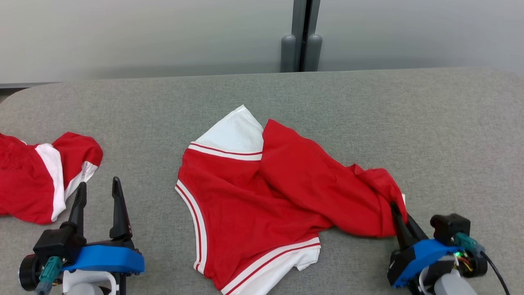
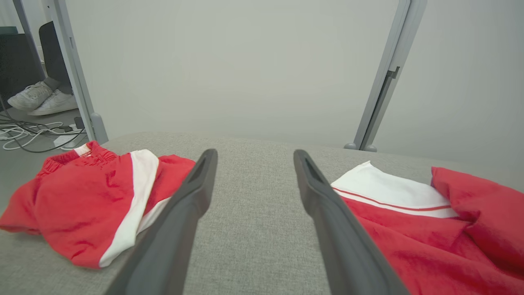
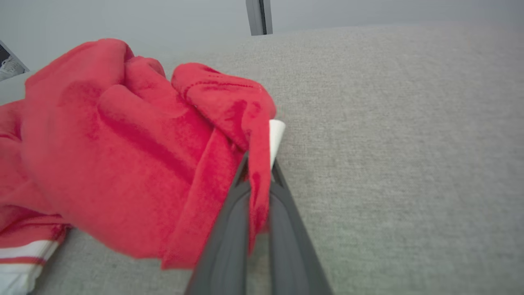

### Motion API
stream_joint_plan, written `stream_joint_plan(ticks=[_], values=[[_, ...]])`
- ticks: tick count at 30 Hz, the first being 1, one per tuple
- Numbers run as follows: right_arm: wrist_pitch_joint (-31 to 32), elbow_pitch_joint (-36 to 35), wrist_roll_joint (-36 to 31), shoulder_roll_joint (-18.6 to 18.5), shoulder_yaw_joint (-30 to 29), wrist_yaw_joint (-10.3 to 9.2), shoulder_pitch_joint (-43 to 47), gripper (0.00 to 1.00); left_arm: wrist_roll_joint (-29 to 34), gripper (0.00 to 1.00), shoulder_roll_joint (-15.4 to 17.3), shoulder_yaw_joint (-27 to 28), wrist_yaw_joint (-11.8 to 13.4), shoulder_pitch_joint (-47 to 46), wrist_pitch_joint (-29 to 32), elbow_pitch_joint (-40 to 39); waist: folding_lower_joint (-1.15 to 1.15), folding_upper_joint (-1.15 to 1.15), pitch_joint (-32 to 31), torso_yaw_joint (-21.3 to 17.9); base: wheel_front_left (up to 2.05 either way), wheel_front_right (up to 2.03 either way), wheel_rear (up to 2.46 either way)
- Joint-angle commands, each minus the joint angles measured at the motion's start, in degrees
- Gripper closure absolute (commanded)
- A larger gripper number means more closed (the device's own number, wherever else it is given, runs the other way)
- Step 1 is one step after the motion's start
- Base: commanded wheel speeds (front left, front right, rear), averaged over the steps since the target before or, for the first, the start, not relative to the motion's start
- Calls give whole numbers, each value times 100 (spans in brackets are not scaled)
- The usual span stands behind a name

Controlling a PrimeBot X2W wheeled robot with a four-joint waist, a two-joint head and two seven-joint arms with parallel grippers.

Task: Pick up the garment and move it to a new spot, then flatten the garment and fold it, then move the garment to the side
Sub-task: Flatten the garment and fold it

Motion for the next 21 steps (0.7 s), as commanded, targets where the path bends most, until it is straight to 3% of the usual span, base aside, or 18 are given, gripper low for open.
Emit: stream_joint_plan(ticks=[1, 3, 4, 5, 13, 21], values=[[70, -178, -49, 44, -126, -1, 211, 100, -1, 0, 31, 5, -9, 18, -17, 0, 0, 0, -9, -19, 0, 0, 0], [173, -456, -111, 116, -300, -1, 447, 100, -1, 0, 41, 2, -9, 34, -17, -8, 0, 0, -24, -40, 0, 0, 0], [212, -595, -144, 148, -386, -1, 541, 55, 2, 0, 43, 4, -9, 43, -17, -12, 0, 0, -35, -51, 0, 0, 0], [255, -739, -188, 179, -461, -1, 625, 0, 10, 0, 41, 9, -9, 49, -17, -17, 0, 0, -50, -63, 0, 0, 0], [197, -1880, -609, 302, -782, -1, 811, 0, 59, 0, 34, -43, -9, 84, -17, -27, 0, 0, -170, -44, 0, 0, 0], [6, -2625, -910, 340, -669, -1, 569, 0, 98, 0, 44, -72, -9, 147, -17, -2, 0, 0, -289, 48, 0, 0, 0]])
